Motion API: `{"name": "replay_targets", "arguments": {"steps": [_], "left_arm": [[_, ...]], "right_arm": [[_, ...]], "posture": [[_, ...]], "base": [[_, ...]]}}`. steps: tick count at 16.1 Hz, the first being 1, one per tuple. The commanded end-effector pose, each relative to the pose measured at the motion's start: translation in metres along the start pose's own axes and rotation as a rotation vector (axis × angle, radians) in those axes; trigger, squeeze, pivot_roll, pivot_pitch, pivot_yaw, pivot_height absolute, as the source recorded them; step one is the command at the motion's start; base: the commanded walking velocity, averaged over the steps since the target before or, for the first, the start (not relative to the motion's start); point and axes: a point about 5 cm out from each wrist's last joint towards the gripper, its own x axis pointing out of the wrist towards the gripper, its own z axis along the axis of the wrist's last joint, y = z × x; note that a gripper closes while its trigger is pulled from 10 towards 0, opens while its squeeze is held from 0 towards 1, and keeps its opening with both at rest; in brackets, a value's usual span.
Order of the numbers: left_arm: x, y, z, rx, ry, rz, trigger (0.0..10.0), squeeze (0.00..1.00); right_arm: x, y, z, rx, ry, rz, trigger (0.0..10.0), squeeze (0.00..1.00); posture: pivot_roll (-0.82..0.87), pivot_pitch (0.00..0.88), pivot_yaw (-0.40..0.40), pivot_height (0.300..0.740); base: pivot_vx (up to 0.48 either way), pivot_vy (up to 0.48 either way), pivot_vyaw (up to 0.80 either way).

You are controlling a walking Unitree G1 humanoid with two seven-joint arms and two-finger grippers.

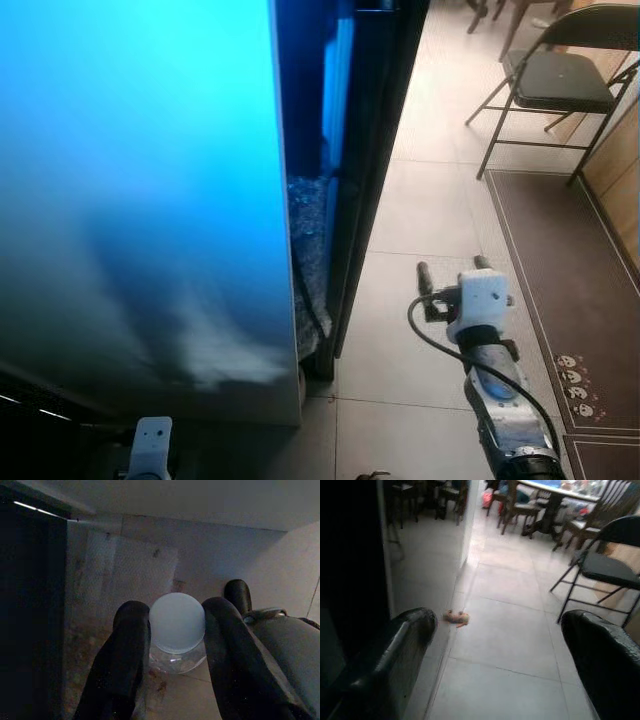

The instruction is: Restocking fridge

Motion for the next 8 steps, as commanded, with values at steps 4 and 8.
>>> {"name": "replay_targets", "arguments": {"steps": [4,8], "left_arm": [[-0.001,0.003,-0.010,0.027,0.027,0.012,10.0,0.00],[-0.001,0.002,-0.009,0.031,0.026,0.011,10.0,0.00]], "right_arm": [[-0.006,0.035,0.004,0.017,0.028,0.286,10.0,0.00],[-0.010,0.035,0.008,-0.007,0.019,0.319,10.0,0.00]], "posture": [[-0.20,0.134,-0.001,0.740],[-0.21,0.142,-0.001,0.740]], "base": [[0.000,0.000,0.00],[0.000,0.000,0.00]]}}
